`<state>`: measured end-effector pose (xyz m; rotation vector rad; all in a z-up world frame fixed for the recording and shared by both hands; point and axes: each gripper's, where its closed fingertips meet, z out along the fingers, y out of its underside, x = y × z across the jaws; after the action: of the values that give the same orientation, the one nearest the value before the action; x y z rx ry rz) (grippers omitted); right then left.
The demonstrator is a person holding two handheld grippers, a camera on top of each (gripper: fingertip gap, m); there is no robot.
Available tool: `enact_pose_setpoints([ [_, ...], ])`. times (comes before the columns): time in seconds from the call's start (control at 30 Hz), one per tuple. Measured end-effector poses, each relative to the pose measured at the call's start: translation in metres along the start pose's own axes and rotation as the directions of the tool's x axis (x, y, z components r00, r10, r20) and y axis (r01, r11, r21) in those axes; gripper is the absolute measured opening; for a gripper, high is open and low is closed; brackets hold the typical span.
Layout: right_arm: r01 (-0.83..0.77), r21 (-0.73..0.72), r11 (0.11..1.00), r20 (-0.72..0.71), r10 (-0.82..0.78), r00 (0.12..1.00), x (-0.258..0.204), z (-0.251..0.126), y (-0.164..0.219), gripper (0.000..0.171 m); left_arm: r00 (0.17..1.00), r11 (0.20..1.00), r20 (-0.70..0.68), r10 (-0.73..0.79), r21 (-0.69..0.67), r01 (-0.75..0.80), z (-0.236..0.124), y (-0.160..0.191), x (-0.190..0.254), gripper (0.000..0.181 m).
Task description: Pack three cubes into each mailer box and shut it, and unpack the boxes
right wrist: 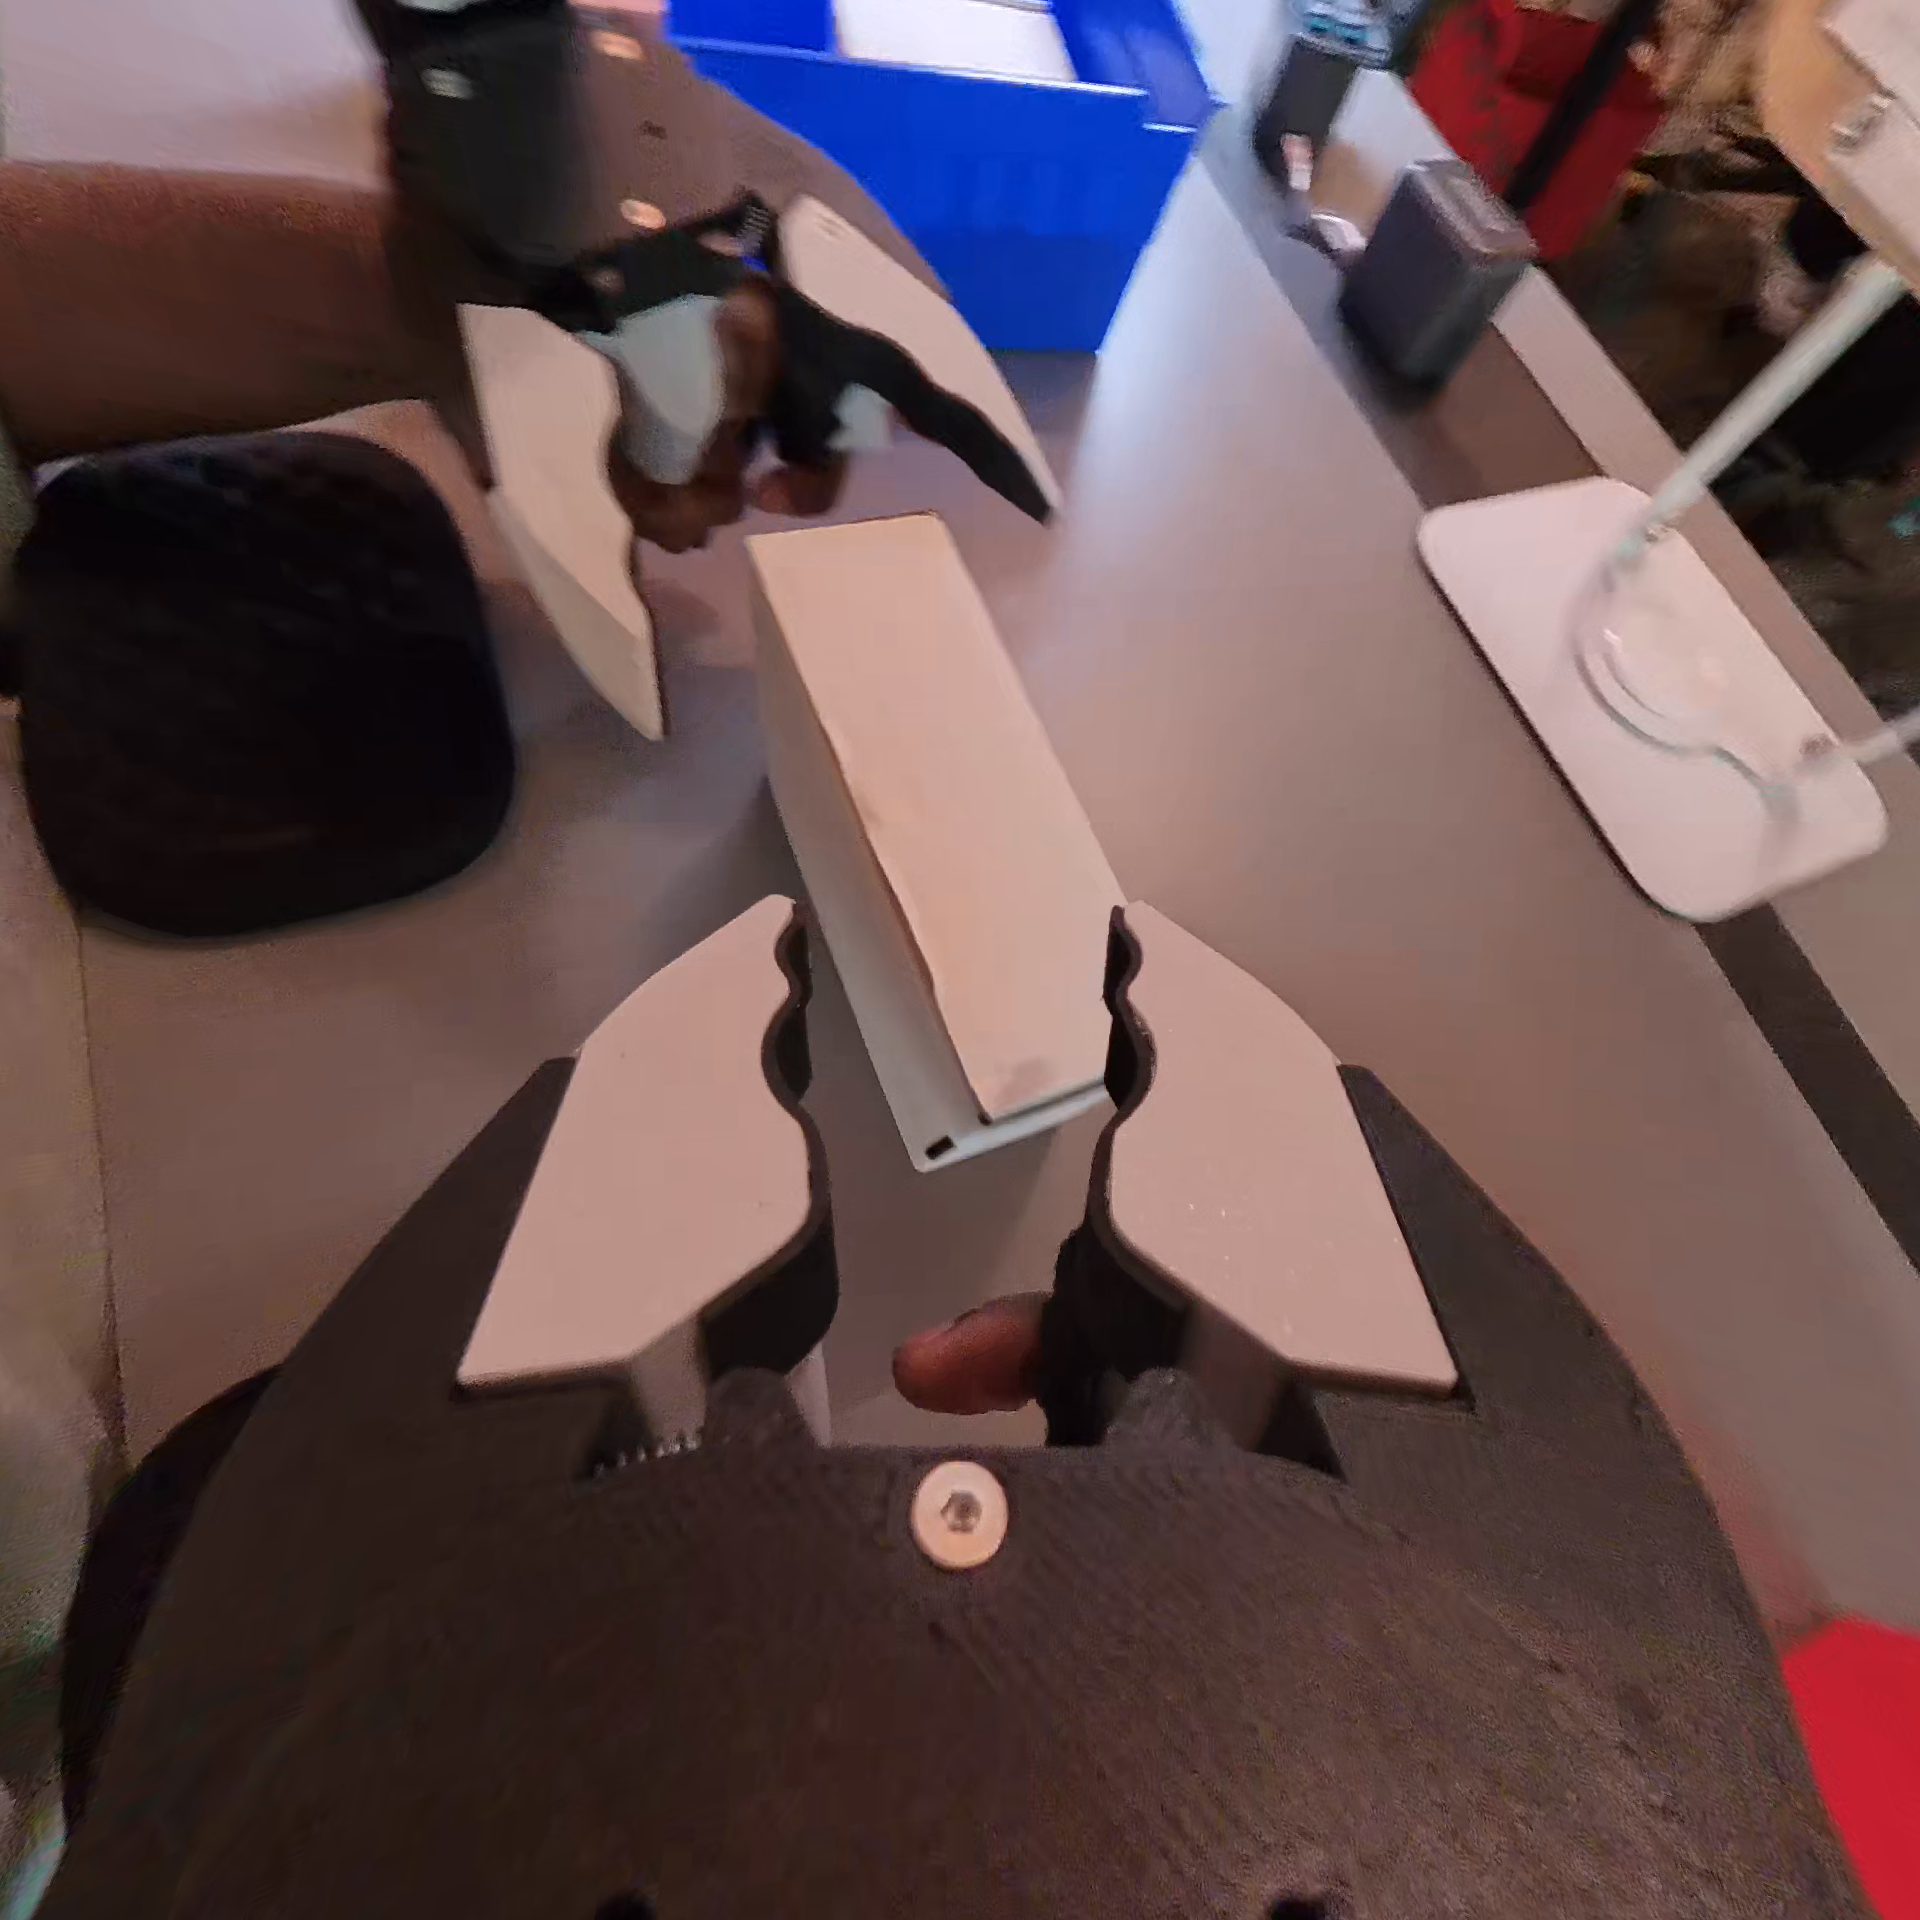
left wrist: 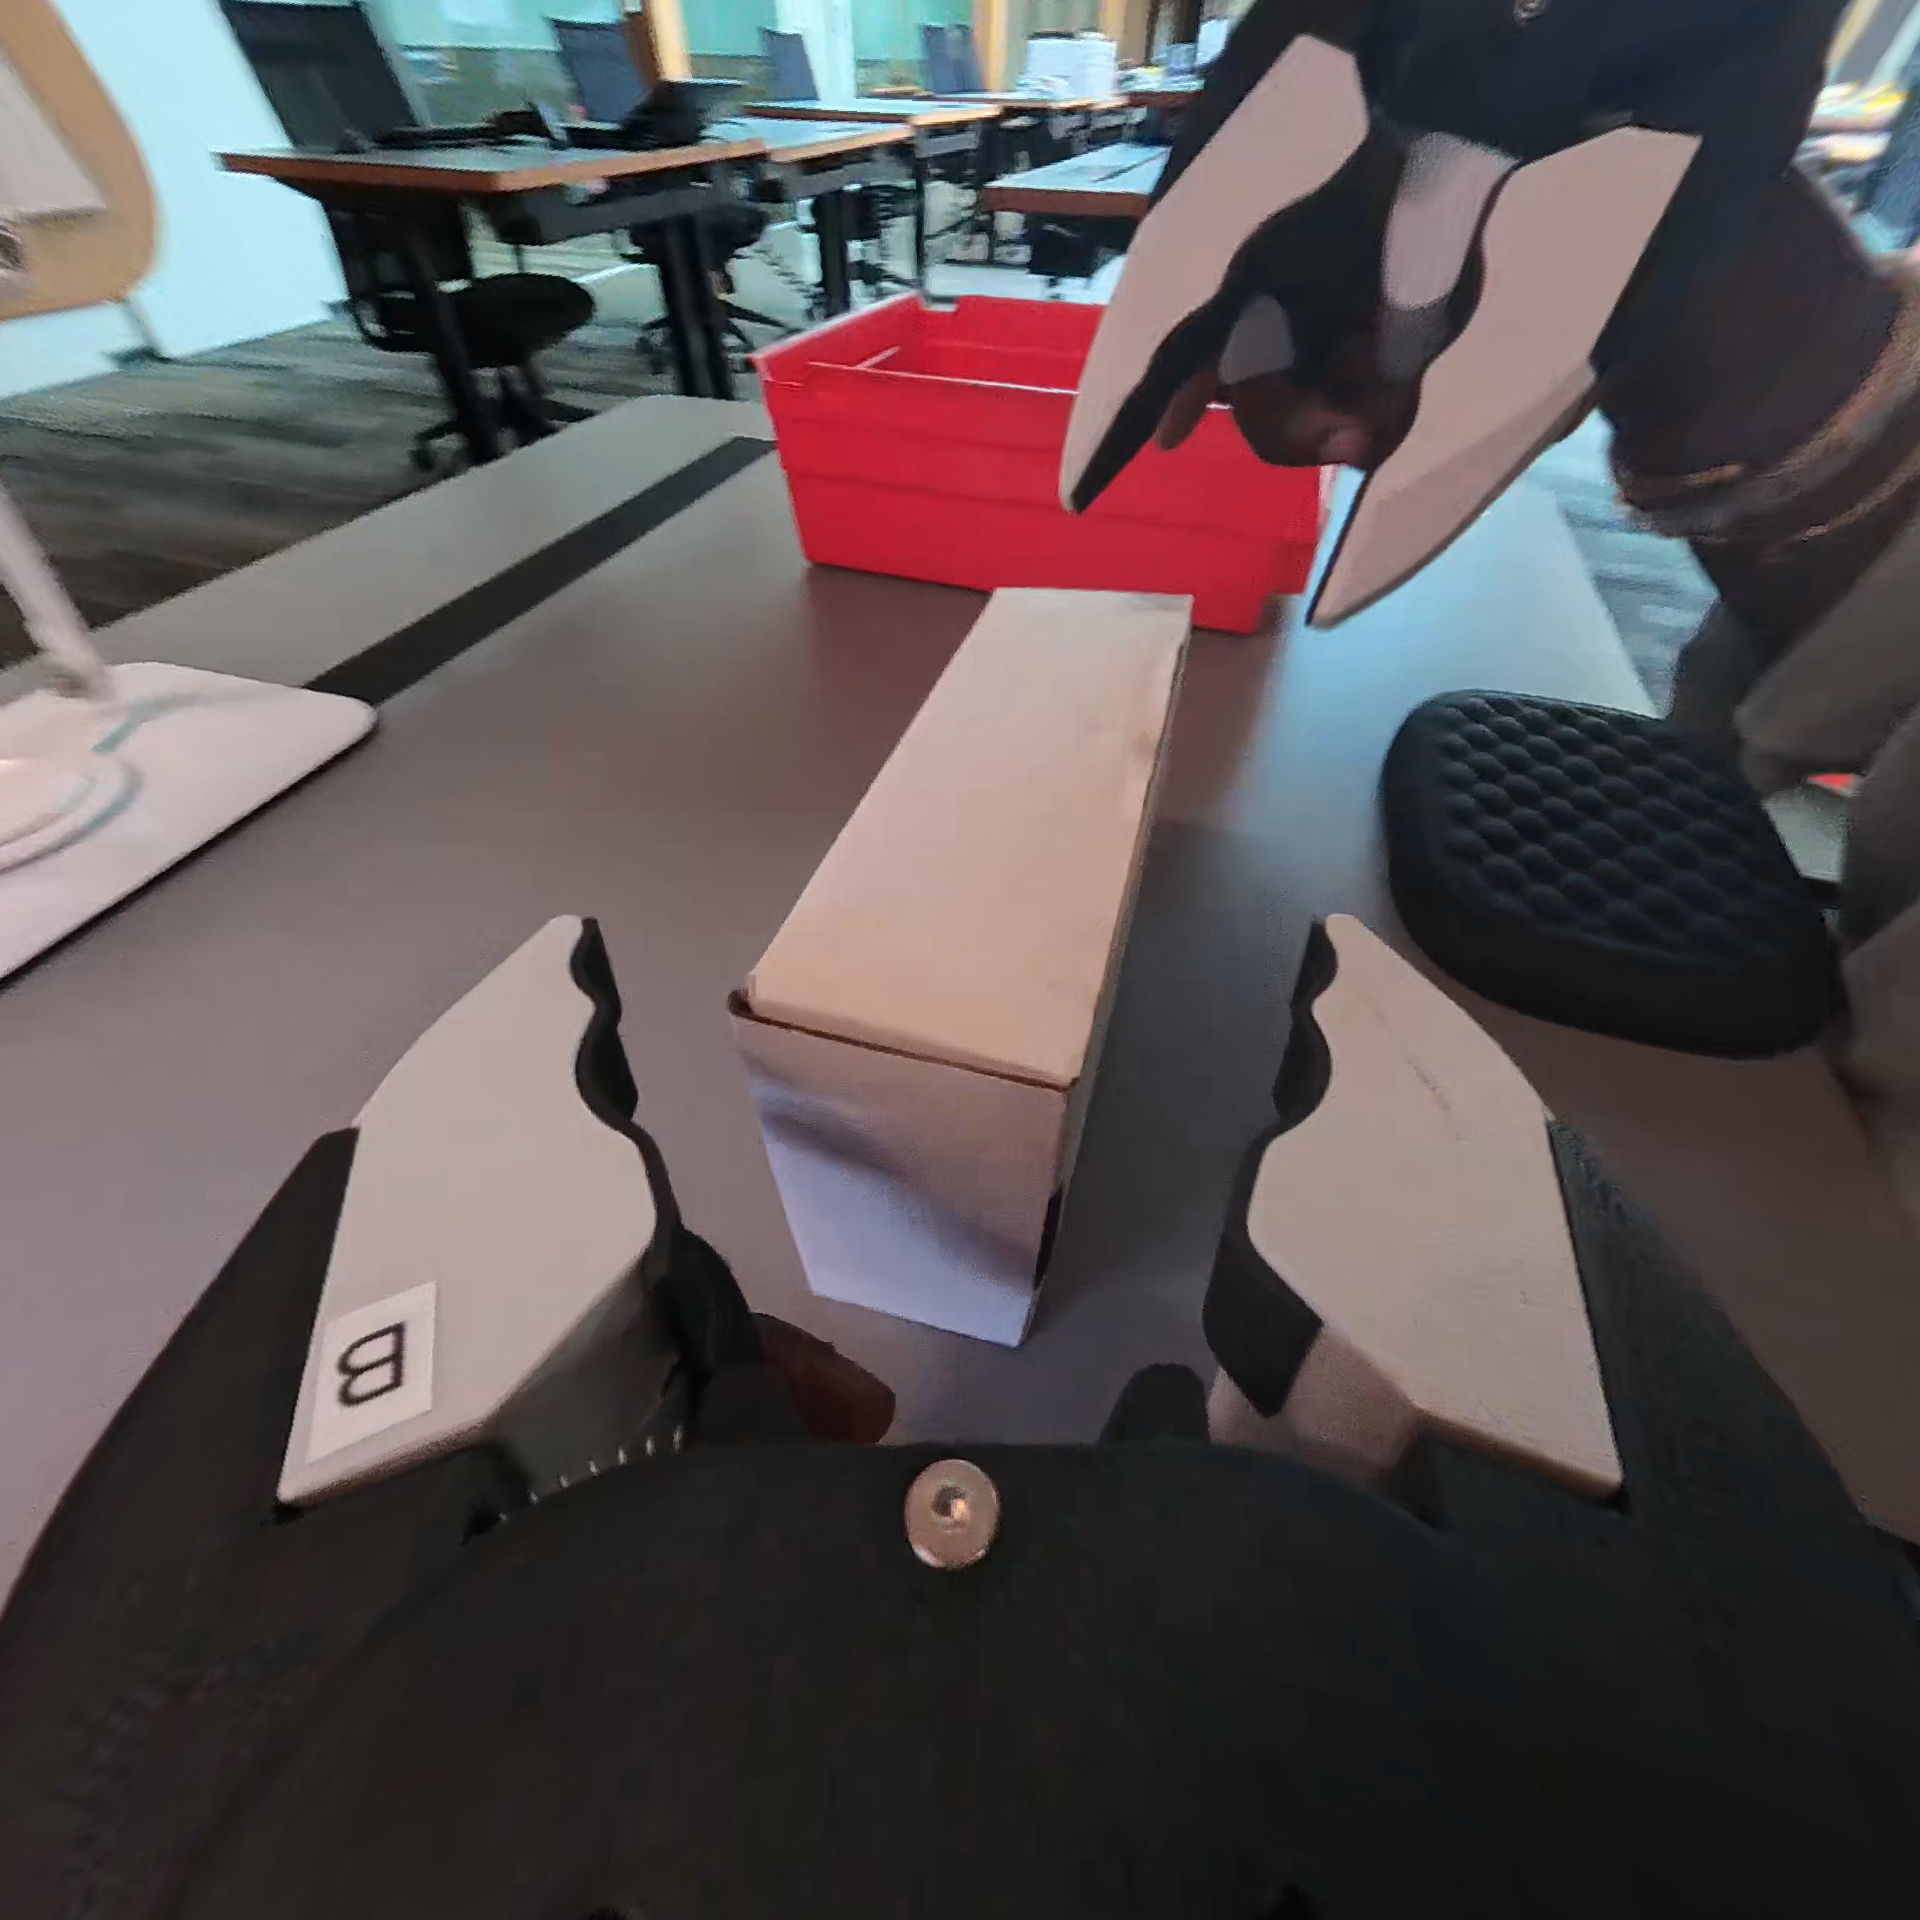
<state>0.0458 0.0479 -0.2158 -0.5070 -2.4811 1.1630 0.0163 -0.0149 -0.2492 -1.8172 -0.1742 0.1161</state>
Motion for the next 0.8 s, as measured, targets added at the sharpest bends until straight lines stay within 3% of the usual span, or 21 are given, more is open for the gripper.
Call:
enact_pose_setpoints([
  [0.13,0.081,-0.032,0.996,0.104,-0.077,0.992,-0.008,0.023,0.0,0.054,0.992,0.999,-0.122,-0.044,-0.018,0.042,0.015,0.019,0.002,0.109],
  [0.23,0.123,-0.029,0.992,0.135,-0.118,0.984,-0.009,0.03,-0.006,0.053,0.981,0.999,-0.187,-0.047,-0.03,0.042,0.018,0.024,0.006,0.079],
  [0.53,0.171,-0.083,0.982,0.218,-0.149,0.964,-0.016,0.044,-0.003,0.052,0.96,0.999,-0.279,0.012,-0.043,-0.025,0.015,0.027,0.019,0.077],
  [0.73,0.127,-0.045,0.991,0.272,-0.11,0.956,-0.017,0.043,-0.006,0.049,0.958,0.998,-0.286,0.015,-0.062,-0.034,0.014,0.028,0.02,0.076],
  [0.77,0.104,-0.007,0.995,0.319,-0.096,0.943,-0.022,0.039,-0.011,0.045,0.96,0.997,-0.279,0.016,-0.068,-0.036,0.013,0.029,0.019,0.076],
  [0.8,0.047,0.061,0.997,0.326,-0.064,0.943,-0.019,0.034,-0.023,0.008,0.952,0.996,-0.305,0.028,-0.069,-0.051,0.011,0.03,0.022,0.076],
])
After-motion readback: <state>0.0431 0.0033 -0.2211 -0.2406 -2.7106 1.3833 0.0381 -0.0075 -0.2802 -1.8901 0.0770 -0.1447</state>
